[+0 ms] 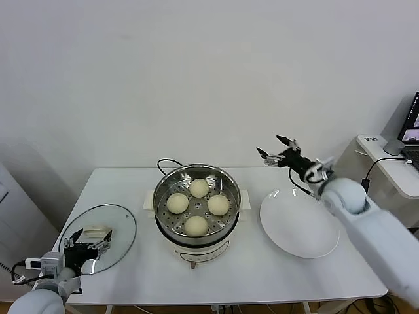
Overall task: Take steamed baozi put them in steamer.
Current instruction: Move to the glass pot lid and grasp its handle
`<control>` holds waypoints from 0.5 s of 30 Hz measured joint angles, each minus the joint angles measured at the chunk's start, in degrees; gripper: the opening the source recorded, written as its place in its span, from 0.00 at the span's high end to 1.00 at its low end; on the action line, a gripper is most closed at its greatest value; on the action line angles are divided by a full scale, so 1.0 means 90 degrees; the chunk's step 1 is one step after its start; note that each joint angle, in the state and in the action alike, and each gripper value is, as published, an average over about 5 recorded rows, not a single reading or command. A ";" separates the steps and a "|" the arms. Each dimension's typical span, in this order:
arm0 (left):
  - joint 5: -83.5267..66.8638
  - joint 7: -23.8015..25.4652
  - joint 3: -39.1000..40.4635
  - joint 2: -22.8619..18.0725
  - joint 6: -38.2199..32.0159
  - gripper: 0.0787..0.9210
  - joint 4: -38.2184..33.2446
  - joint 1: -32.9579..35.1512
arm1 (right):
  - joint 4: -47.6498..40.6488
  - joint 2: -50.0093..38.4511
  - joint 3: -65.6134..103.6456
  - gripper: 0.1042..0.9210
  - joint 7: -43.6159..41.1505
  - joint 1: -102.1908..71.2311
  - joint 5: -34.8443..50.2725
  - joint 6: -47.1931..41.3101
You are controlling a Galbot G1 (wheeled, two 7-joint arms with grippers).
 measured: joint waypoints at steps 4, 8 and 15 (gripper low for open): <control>0.0203 0.0009 -0.0026 -0.0032 -0.0055 0.12 0.0016 0.0021 | 0.0073 0.0497 0.1087 0.12 -0.0001 -0.0902 -0.0553 0.0134; 0.0534 0.0052 -0.0045 -0.0046 -0.0168 0.12 0.0066 0.0069 | 0.0131 0.0999 0.1942 0.12 -0.0048 -0.1632 -0.1079 0.0260; 0.1661 0.0205 -0.0047 -0.0006 -0.0502 0.12 0.0232 0.0194 | 0.0094 0.1749 0.2866 0.12 -0.0183 -0.2444 -0.1751 0.0449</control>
